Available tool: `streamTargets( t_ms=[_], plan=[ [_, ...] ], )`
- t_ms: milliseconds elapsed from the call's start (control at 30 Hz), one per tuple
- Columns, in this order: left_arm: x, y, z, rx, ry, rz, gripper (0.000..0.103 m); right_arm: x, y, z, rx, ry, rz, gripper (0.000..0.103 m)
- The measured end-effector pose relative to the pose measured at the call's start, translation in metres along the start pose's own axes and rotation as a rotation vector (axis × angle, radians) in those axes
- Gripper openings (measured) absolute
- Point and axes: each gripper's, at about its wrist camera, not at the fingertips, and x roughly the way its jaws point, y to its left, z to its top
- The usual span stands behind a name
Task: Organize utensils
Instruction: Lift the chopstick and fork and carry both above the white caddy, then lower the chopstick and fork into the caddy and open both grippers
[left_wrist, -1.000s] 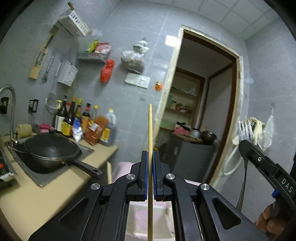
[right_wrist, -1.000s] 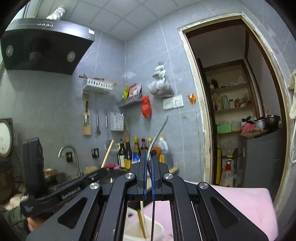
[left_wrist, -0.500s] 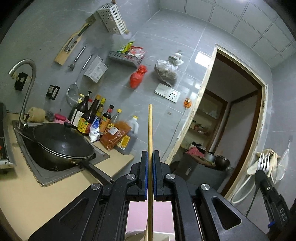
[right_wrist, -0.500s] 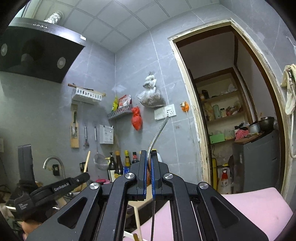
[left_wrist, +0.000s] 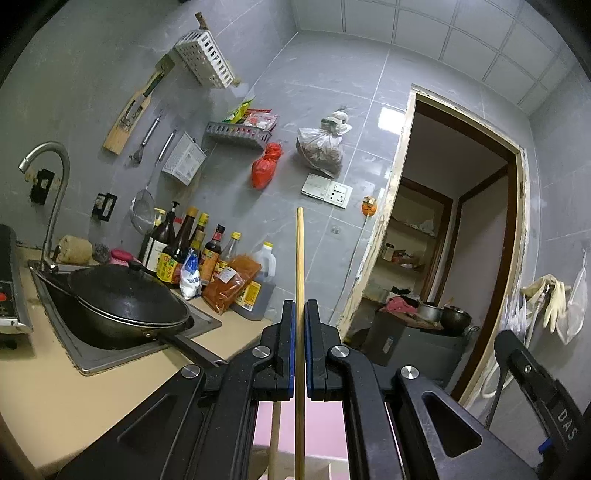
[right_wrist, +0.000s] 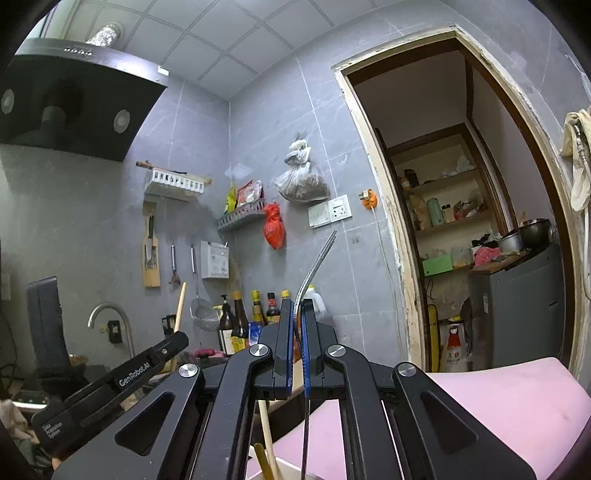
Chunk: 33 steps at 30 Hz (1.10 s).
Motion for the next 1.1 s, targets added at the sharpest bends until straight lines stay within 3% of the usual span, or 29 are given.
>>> streamTargets(
  t_ms=[167,567,733,1100],
  plan=[
    [-0.005,0.002,-0.012,-0.007,-0.008,0.009,0.003,0.001,0.002,-0.006,-0.013,0.028,0.004,0.002],
    [-0.019,-0.008,-0.031,0.089,0.088,-0.027,0.003,-0.007,0.007,-0.017,-0.062,0.132,0.035,0.003],
    [-0.027,-0.009,-0.031,0.108,0.075,-0.023,0.003,-0.009,0.007,-0.021,-0.063,0.165,0.041,0.004],
    [-0.022,-0.004,-0.026,0.045,0.068,-0.008,0.003,-0.007,0.009,-0.029,-0.057,0.200,0.040,0.004]
  ],
)
